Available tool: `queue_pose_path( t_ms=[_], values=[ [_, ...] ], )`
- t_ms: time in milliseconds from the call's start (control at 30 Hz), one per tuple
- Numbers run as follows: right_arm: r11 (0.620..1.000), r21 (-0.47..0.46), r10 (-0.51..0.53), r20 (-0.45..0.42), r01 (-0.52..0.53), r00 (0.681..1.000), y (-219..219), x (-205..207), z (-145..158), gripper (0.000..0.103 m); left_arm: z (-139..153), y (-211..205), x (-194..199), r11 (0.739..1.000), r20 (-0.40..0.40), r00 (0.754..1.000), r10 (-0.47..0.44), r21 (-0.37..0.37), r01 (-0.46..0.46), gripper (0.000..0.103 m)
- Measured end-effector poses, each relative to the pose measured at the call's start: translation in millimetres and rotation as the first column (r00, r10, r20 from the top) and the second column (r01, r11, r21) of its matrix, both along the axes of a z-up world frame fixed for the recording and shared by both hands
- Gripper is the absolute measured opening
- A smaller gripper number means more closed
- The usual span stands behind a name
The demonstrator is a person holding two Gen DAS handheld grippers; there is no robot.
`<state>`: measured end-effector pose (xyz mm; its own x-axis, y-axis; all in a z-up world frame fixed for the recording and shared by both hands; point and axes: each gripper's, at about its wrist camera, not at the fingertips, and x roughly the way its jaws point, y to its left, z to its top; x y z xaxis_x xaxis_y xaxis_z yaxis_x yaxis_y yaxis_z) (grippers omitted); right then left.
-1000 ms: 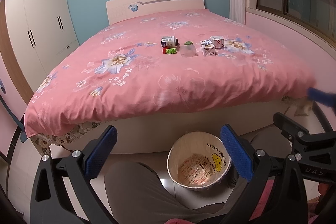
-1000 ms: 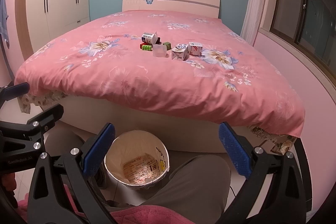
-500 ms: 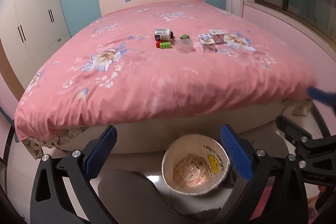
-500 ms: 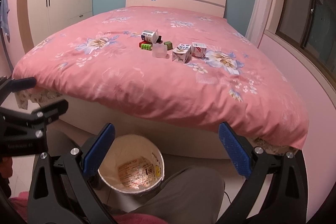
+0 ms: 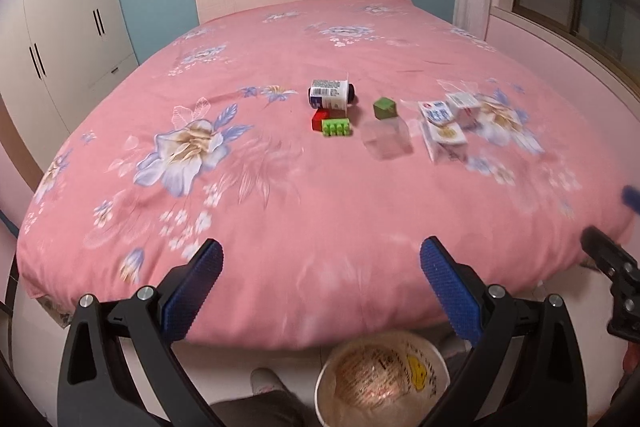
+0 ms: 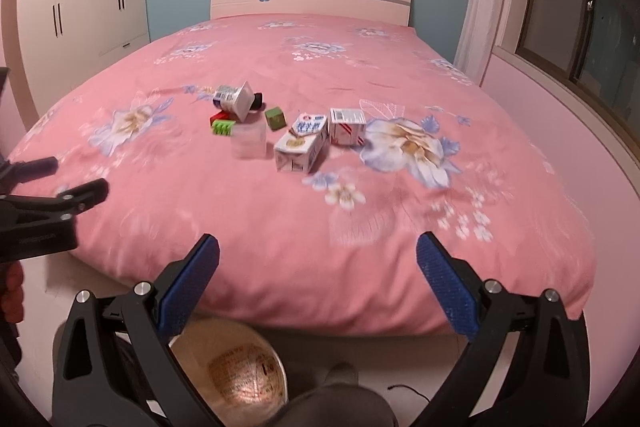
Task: Collect trash
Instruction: 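Move both tools toward the items on the bed, then grasp the clear plastic cup with the left tool while the right tool grasps the milk carton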
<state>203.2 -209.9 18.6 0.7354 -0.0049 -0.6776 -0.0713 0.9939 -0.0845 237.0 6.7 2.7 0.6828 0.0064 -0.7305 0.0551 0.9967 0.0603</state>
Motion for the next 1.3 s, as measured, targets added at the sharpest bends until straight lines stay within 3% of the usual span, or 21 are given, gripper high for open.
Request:
queue_pose_path(
  t_ms=[333,633,800,967,1167,1267,1300],
  values=[
    [0.999,0.033,0.023,-0.077,-0.021,0.997,12.5,98.9,-29.0,0.096,-34.4,4.0,106.2,0.997,-0.110,0.994,0.003,-0.075,-0.011,0.101],
    [0.998,0.018,0.054,-0.120,-0.053,0.991,32.2,163.4,-69.1,0.096,-46.2,-15.1,151.8,0.979,-0.158,0.985,-0.067,-0.202,0.034,0.101],
    [0.997,0.042,0.064,-0.133,-0.059,0.989,33.4,188.3,-88.3,0.096,-48.7,-25.6,180.1,0.967,-0.187,0.980,-0.064,-0.256,0.014,0.101],
    [0.996,0.066,0.065,-0.160,-0.055,0.985,31.9,211.5,-101.9,0.075,-63.7,-40.5,212.3,0.949,-0.269,0.961,-0.063,-0.314,-0.026,0.101],
    [0.993,0.111,0.051,-0.197,-0.030,0.979,25.5,233.1,-112.3,0.063,-83.6,-58.3,240.0,0.948,-0.343,0.939,-0.034,-0.310,-0.079,0.100],
    [0.990,0.139,0.057,-0.210,-0.027,0.976,21.4,244.3,-115.2,0.061,-96.0,-64.9,246.6,0.944,-0.384,0.923,-0.032,-0.316,-0.099,0.090],
    [0.989,0.144,0.058,-0.213,-0.028,0.975,21.1,248.0,-115.8,0.061,-102.3,-67.3,249.1,0.940,-0.408,0.912,-0.038,-0.324,-0.105,0.082]
  ],
)
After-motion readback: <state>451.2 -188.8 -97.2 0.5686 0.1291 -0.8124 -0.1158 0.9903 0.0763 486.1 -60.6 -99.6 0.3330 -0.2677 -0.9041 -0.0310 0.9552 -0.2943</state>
